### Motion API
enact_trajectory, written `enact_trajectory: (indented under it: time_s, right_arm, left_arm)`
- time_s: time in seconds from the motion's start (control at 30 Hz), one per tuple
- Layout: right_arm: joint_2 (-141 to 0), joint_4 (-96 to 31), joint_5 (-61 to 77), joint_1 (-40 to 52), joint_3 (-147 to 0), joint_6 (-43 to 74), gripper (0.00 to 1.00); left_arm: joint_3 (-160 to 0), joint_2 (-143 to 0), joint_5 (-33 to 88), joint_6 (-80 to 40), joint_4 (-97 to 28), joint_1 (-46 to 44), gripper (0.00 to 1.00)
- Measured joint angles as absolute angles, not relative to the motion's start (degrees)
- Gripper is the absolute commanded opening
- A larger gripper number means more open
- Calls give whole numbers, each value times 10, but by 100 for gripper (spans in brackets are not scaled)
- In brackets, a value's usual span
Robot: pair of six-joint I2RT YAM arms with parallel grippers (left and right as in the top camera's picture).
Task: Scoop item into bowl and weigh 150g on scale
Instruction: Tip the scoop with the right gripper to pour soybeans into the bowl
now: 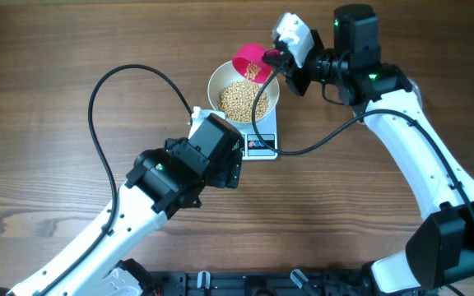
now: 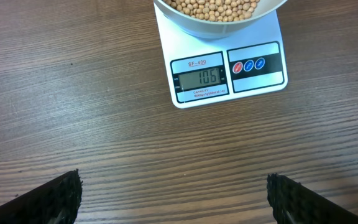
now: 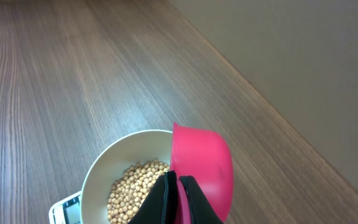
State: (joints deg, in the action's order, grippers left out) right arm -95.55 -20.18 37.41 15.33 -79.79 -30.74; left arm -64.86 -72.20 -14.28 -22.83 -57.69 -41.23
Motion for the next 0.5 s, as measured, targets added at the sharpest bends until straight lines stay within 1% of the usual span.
enact_trajectory:
  time_s: [0.5]
  right_arm:
    - [-955, -202, 373, 155, -798, -312, 4]
  left_arm:
    - [-649, -722, -143, -228, -577, -412, 100]
